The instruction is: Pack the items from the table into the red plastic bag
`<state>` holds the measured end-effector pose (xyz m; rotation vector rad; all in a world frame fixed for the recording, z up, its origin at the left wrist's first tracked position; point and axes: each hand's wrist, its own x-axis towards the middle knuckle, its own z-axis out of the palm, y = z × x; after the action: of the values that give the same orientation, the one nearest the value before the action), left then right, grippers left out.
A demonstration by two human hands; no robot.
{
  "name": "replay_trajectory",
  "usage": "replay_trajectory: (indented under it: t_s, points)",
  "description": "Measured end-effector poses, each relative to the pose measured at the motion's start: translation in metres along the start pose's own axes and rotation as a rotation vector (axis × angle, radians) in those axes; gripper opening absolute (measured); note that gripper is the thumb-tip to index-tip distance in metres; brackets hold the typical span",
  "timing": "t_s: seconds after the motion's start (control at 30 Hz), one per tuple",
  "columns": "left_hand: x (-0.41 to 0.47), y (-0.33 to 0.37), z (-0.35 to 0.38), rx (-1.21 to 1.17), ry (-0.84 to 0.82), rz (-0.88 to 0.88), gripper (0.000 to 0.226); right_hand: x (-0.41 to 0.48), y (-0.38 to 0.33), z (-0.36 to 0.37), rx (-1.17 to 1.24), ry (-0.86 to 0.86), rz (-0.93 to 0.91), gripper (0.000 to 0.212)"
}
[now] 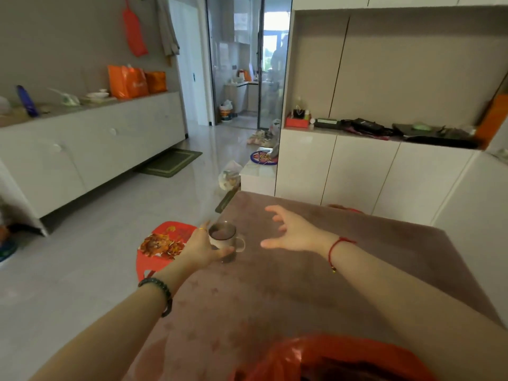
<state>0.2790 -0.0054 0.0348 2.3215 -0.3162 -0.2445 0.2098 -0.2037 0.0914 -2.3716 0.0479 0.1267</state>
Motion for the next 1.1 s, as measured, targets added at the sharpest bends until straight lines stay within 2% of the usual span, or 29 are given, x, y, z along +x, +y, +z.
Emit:
replay_trajectory:
  t_s: [0.1, 0.2, 0.3, 0.43, 0.57, 0.67, 0.77, 0.93, 1.03, 1.1]
  points:
    - [0.052, -0.027, 0.012, 0.036, 0.001, -0.138, 0.118, 0.052, 0.023, 0.021, -0.006, -0.052, 0.020, 0.094]
    - [0.091, -0.047, 0.031, -0.094, -0.001, -0.167, 0.128, 0.089, 0.045, 0.044, -0.007, -0.067, 0.033, 0.100]
    - [0.112, -0.062, 0.052, -0.236, 0.041, -0.130, 0.117, 0.108, 0.062, 0.068, 0.060, -0.065, 0.054, 0.101]
    - [0.115, -0.066, 0.065, -0.256, 0.184, -0.055, 0.089, 0.114, 0.079, 0.093, 0.130, -0.051, 0.070, 0.103]
    - [0.085, -0.039, 0.060, -0.291, 0.104, 0.106, 0.090, 0.097, 0.071, 0.087, 0.152, 0.029, 0.028, 0.107]
    - [0.043, 0.000, 0.042, -0.305, 0.022, 0.248, 0.098, 0.057, 0.046, 0.061, 0.234, 0.138, -0.088, 0.095]
    - [-0.013, 0.047, 0.018, -0.343, -0.011, 0.370, 0.093, -0.009, 0.016, 0.030, 0.243, 0.228, -0.177, 0.081]
    - [-0.123, 0.117, -0.016, -0.398, -0.186, 0.564, 0.088, -0.149, -0.030, -0.029, 0.208, 0.309, -0.234, 0.077]
    - [-0.180, 0.133, -0.015, -0.303, -0.334, 0.625, 0.104, -0.233, -0.039, -0.056, 0.153, 0.300, -0.223, 0.080]
    - [-0.212, 0.136, -0.006, -0.118, -0.418, 0.621, 0.107, -0.280, -0.036, -0.067, 0.070, 0.287, -0.204, 0.084]
